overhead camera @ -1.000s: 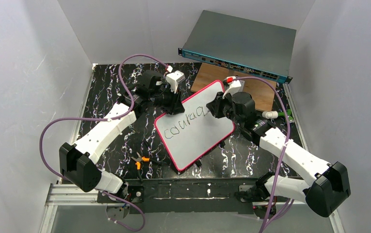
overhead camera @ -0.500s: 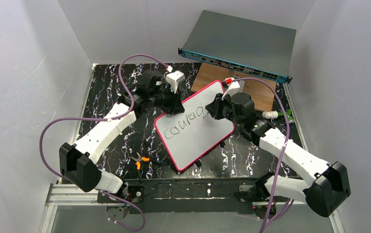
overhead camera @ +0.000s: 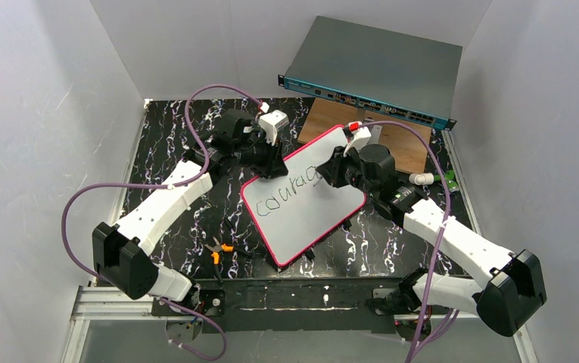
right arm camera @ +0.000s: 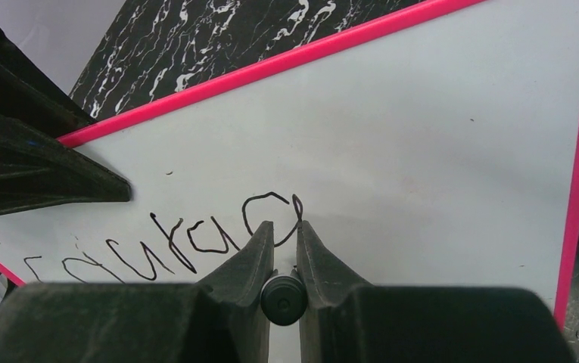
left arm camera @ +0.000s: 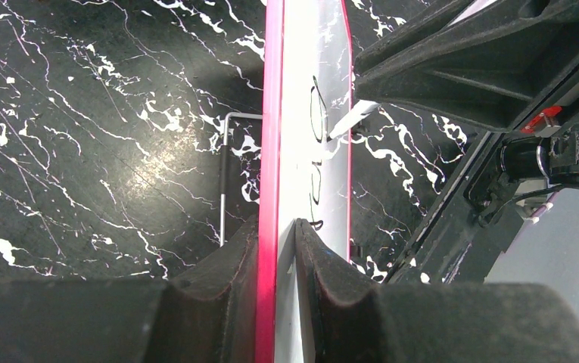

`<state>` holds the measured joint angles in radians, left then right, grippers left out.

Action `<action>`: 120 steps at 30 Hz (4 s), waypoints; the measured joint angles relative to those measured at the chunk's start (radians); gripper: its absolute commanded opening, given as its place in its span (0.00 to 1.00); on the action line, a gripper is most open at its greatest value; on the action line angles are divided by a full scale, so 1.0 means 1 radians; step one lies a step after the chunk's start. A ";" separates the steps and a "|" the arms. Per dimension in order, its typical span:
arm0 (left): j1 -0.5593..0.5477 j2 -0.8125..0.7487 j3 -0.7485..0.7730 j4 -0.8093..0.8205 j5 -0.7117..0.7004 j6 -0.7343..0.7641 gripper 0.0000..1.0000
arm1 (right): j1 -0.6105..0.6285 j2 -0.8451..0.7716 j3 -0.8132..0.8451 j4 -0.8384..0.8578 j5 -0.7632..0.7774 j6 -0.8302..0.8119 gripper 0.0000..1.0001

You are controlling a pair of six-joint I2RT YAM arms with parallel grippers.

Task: Write a sentence on the whiteboard

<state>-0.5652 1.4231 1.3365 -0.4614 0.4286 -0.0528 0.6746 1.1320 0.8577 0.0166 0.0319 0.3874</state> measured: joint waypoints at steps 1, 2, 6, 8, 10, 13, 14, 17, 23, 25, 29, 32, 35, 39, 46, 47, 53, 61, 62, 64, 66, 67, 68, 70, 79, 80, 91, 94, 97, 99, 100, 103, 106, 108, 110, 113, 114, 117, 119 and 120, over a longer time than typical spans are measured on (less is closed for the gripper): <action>0.000 0.000 0.000 0.000 0.000 0.000 0.00 | 0.000 0.002 0.003 -0.001 -0.003 0.001 0.01; 0.000 0.000 0.000 0.000 0.000 0.000 0.00 | 0.000 0.004 0.005 0.000 -0.007 0.003 0.01; 0.000 0.000 0.000 0.000 0.000 0.000 0.00 | 0.000 0.004 0.008 -0.001 -0.014 0.003 0.01; 0.000 0.000 0.000 0.000 0.000 0.000 0.00 | 0.000 0.004 0.010 0.000 -0.014 0.006 0.01; 0.000 0.000 0.000 0.000 0.000 0.000 0.00 | 0.000 0.001 0.011 0.000 -0.014 0.009 0.01; 0.000 0.000 0.000 0.001 0.000 0.000 0.00 | 0.001 -0.018 0.011 0.000 -0.008 0.013 0.01; 0.000 0.000 0.000 0.001 0.000 0.000 0.00 | 0.001 -0.029 0.011 0.000 -0.004 0.014 0.01; 0.000 0.000 0.000 0.001 0.000 0.000 0.00 | 0.002 -0.067 0.011 0.000 0.026 0.013 0.01; 0.000 0.000 0.000 0.001 0.000 0.001 0.00 | 0.000 -0.113 0.011 0.000 0.101 -0.003 0.01; 0.000 0.000 0.000 0.001 0.000 0.001 0.00 | -0.002 -0.110 0.011 -0.005 0.117 -0.010 0.01; 0.000 0.000 0.000 0.001 0.000 0.001 0.00 | -0.012 -0.100 0.012 -0.018 0.133 -0.024 0.01; 0.000 0.000 0.000 0.001 0.000 0.001 0.00 | -0.018 -0.086 0.018 -0.023 0.139 -0.027 0.01; 0.000 0.000 0.000 0.001 0.000 0.001 0.00 | -0.023 -0.076 0.024 -0.023 0.142 -0.029 0.01; 0.000 0.000 0.000 0.001 0.000 0.001 0.00 | -0.027 -0.064 0.032 -0.023 0.142 -0.029 0.01; 0.000 0.000 0.000 0.001 0.000 0.001 0.00 | -0.029 -0.052 0.037 -0.022 0.140 -0.031 0.01; 0.000 0.000 0.000 0.001 0.000 0.001 0.00 | -0.031 -0.051 0.037 -0.023 0.138 -0.032 0.01; 0.000 0.000 0.000 0.001 0.000 0.001 0.00 | -0.035 -0.037 0.037 -0.022 0.129 -0.032 0.01; 0.000 0.000 0.000 0.000 0.000 0.001 0.00 | -0.039 -0.009 0.060 -0.016 0.118 -0.032 0.01; 0.000 0.000 0.000 0.000 0.000 0.002 0.00 | -0.040 -0.008 0.063 -0.016 0.118 -0.032 0.01; 0.000 0.000 0.000 0.000 0.000 0.002 0.00 | -0.041 -0.003 0.068 -0.015 0.118 -0.034 0.01; 0.000 0.000 0.000 0.000 0.000 0.003 0.00 | -0.044 0.004 0.071 -0.013 0.117 -0.037 0.01; 0.000 0.000 0.000 0.000 0.000 0.004 0.00 | -0.047 0.006 0.071 -0.013 0.118 -0.037 0.01; 0.000 0.000 0.000 0.000 0.000 0.005 0.00 | -0.050 0.010 0.071 -0.013 0.118 -0.039 0.01; 0.000 0.000 0.000 -0.001 -0.001 0.005 0.00 | -0.058 0.014 0.072 -0.014 0.117 -0.039 0.01; 0.000 0.000 0.002 -0.004 -0.002 0.005 0.00 | -0.091 0.023 0.088 -0.015 0.114 -0.050 0.01; 0.000 0.000 0.003 -0.006 -0.002 0.005 0.00 | -0.095 0.023 0.090 -0.014 0.114 -0.051 0.01; 0.000 0.000 0.006 -0.011 -0.002 0.005 0.00 | -0.115 0.035 0.108 0.026 -0.019 -0.043 0.01; 0.000 0.000 0.007 -0.012 -0.002 0.005 0.00 | -0.115 0.035 0.108 0.042 -0.059 -0.028 0.01; 0.000 0.000 0.007 -0.012 -0.001 0.005 0.00 | -0.115 0.034 0.100 0.055 -0.087 -0.016 0.01; 0.000 0.000 0.007 -0.013 -0.002 0.005 0.00 | -0.115 0.033 0.087 0.060 -0.095 -0.009 0.01; 0.000 0.000 0.007 -0.014 -0.002 0.005 0.00 | -0.115 0.031 0.078 0.061 -0.096 -0.004 0.01; 0.000 0.000 0.007 -0.016 -0.002 0.005 0.00 | -0.115 0.021 0.048 0.060 -0.096 0.006 0.01; 0.000 0.000 0.007 -0.016 -0.002 0.005 0.00 | -0.115 0.003 0.013 0.057 -0.090 0.011 0.01; 0.000 0.000 0.007 -0.016 -0.002 0.005 0.00 | -0.115 -0.002 0.003 0.048 -0.082 0.012 0.01; 0.000 0.000 0.007 -0.016 -0.002 0.005 0.00 | -0.115 -0.006 -0.003 0.042 -0.072 0.013 0.01; 0.000 0.000 0.007 -0.015 -0.002 0.005 0.00 | -0.115 -0.008 -0.005 0.033 -0.046 0.011 0.01; 0.000 0.000 0.007 -0.016 -0.002 0.005 0.00 | -0.115 -0.008 -0.005 0.031 -0.034 0.008 0.01; 0.000 0.000 0.007 -0.016 -0.002 0.005 0.00 | -0.115 -0.011 -0.005 0.018 0.002 -0.004 0.01; 0.000 0.000 0.007 -0.016 -0.002 0.005 0.00 | -0.116 -0.013 -0.005 0.004 0.030 -0.018 0.01; 0.000 0.000 0.007 -0.015 -0.002 0.005 0.00 | -0.117 -0.013 -0.005 -0.003 0.043 -0.026 0.01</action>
<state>-0.5652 1.4227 1.3437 -0.4767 0.4271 -0.0483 0.5575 1.1191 0.8528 0.0139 0.0753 0.3618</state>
